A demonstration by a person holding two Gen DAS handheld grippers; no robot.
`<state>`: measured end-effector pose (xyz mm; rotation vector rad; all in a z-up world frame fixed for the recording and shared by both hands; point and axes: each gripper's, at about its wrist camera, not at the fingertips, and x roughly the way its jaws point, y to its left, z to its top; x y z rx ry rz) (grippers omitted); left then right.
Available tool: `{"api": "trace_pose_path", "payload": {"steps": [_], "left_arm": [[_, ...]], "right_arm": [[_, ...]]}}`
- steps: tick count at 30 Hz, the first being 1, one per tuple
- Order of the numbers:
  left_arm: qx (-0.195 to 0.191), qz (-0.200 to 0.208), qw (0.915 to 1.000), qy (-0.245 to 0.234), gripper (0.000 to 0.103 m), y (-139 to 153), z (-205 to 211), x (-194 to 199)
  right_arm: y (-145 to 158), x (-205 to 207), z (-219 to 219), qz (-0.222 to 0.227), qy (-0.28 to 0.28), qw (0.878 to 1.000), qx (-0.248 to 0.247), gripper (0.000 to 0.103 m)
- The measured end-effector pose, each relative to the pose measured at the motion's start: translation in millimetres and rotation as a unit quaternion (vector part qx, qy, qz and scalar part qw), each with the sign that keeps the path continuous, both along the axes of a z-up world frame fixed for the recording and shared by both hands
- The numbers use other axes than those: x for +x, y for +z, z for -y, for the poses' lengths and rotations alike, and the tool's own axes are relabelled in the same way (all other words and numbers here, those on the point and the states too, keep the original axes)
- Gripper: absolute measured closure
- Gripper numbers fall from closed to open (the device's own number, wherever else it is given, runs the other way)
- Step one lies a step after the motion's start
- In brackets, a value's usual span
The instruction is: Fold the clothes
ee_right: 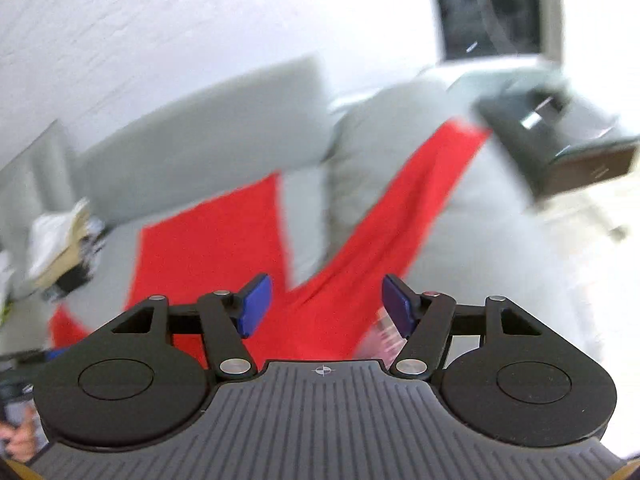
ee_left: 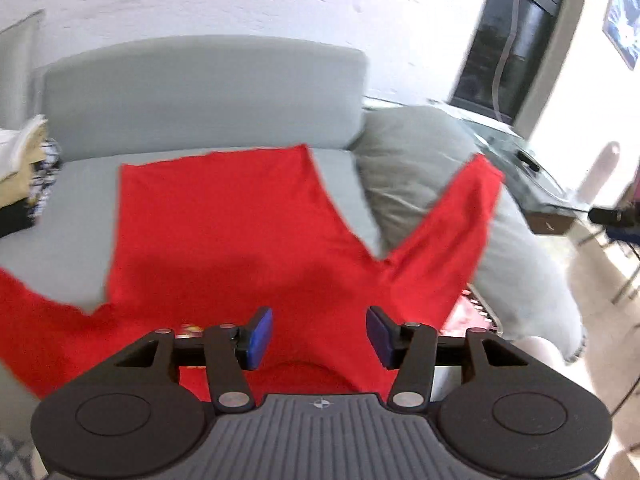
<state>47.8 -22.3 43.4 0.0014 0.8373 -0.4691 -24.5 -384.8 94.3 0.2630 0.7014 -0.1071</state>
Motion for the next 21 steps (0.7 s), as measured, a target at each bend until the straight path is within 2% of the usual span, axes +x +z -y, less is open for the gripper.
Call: {"api": "trace_pose_path", "payload": {"steps": [5,8,10,13,16,18,21], "left_arm": [[0.01,-0.033,0.9979,-0.056,0.051,-26.2,52.3,0.1],[0.019,-0.044,0.9966,-0.067,0.042,-47.8,76.3,7.4],[0.037,-0.046,0.9969,-0.053,0.042,-61.8,88.7,16.6],[0.073,-0.059,0.9953,-0.024,0.046,-80.3,103.5,34.2],[0.079,-0.056,0.9951,-0.016,0.047,-82.3,106.0,49.2],[0.064,-0.055,0.9964,-0.01,0.047,-79.1,104.1,56.9],[0.034,-0.063,0.9974,-0.007,0.048,-71.8,98.9,61.7]], "right_arm": [[22.3,-6.6,39.9,0.002,-0.067,0.995,-0.077,0.034],[21.0,-5.0,63.1,-0.014,-0.08,0.993,-0.084,0.032],[6.7,8.8,71.4,-0.04,-0.065,0.994,-0.078,0.032],[-28.5,38.8,86.9,-0.083,-0.037,0.994,-0.059,0.032],[-60.2,75.7,108.8,-0.097,-0.039,0.994,-0.036,0.032],[-76.4,100.2,132.7,-0.066,-0.061,0.996,0.001,0.032],[-97.7,134.7,176.1,0.001,-0.114,0.989,0.098,0.046]]}}
